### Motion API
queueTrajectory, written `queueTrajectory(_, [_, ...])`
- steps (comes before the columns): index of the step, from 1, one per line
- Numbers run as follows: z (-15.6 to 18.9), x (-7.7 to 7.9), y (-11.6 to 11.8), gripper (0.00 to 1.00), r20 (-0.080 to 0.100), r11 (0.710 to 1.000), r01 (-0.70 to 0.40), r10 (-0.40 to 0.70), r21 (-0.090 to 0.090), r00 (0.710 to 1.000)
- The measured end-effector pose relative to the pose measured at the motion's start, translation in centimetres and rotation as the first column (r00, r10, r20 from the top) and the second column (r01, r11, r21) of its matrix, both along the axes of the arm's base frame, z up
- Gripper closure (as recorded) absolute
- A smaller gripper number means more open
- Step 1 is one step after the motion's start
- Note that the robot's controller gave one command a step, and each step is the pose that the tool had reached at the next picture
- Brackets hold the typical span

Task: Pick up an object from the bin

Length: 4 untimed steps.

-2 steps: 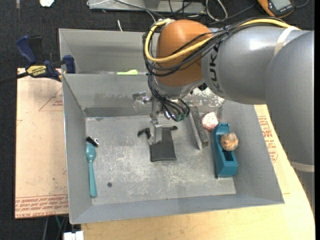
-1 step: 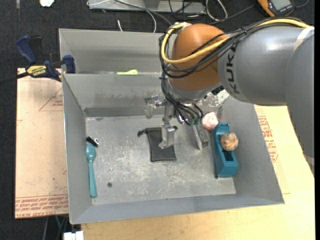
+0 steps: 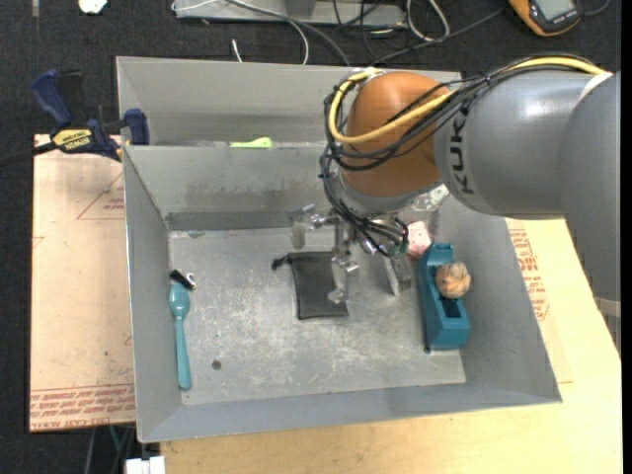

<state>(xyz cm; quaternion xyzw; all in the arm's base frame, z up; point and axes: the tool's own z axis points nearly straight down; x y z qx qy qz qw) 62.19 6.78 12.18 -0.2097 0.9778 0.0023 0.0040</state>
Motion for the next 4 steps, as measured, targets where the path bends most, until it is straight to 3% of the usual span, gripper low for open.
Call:
queueTrajectory(1, [-2.7,0.2,-2.1,0.00,-0.002,1.000,0.021,-0.021,0.001,1.000])
queueTrajectory(2, [-3.1,0.1,-2.5,0.00,-0.004,0.963,0.270,-0.270,0.001,0.963])
queueTrajectory(3, [-3.7,0.5,-2.1,0.00,-0.001,0.987,0.163,-0.163,0.001,0.987])
queueTrajectory(4, [-3.8,0.3,-2.3,0.00,-0.003,0.964,0.264,-0.264,0.003,0.964])
